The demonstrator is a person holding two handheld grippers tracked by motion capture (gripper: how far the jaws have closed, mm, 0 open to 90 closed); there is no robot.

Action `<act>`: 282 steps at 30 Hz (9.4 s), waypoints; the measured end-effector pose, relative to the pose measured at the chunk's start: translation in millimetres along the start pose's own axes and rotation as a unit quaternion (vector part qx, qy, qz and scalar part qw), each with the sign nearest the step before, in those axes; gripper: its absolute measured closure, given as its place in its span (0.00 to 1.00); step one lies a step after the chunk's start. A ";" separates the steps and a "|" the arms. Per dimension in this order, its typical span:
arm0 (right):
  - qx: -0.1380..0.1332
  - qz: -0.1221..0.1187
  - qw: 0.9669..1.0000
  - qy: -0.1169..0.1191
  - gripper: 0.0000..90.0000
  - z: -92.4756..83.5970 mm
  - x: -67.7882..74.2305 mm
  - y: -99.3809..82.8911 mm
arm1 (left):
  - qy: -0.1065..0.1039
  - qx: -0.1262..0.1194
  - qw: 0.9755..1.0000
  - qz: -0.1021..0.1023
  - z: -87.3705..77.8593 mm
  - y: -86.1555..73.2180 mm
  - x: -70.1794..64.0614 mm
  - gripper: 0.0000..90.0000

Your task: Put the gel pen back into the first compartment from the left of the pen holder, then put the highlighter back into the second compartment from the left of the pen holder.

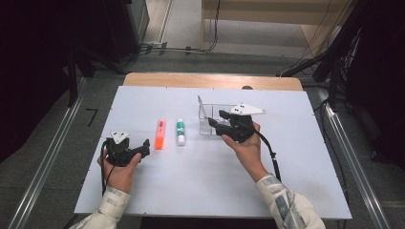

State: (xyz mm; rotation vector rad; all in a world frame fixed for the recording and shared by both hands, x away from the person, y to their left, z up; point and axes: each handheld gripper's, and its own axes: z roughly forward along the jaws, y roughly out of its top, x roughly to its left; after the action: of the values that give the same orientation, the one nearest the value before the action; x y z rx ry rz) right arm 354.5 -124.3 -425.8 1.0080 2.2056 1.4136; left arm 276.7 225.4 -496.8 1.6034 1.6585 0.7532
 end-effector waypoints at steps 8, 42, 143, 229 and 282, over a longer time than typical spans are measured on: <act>0.010 0.006 1.000 -0.010 0.47 -10.1 -7.2 -20.1 | -0.002 0.002 1.000 0.002 1.4 -0.1 -2.0 0.14; 0.025 0.021 0.999 -0.030 0.38 -18.1 -20.2 -41.1 | -0.008 -0.001 1.000 0.019 15.7 -2.2 -29.4 0.15; 0.032 0.025 0.999 -0.036 0.38 -22.4 -25.3 -48.8 | -0.050 -0.050 0.996 0.061 -6.7 15.4 -47.9 0.75; 0.012 0.010 0.998 -0.062 0.39 -50.4 -41.2 -51.2 | -0.200 -0.070 0.970 0.116 -11.5 57.6 -177.9 0.75; 0.019 0.021 0.998 -0.061 0.38 -49.9 -44.4 -53.4 | -0.183 -0.040 0.976 0.109 -5.4 81.6 -179.5 0.75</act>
State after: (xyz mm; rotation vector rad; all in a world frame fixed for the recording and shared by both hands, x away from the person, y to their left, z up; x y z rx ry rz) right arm 334.4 -202.3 -454.9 1.1293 2.1433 1.2957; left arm 318.5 52.2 -412.2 1.7631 1.1905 0.5792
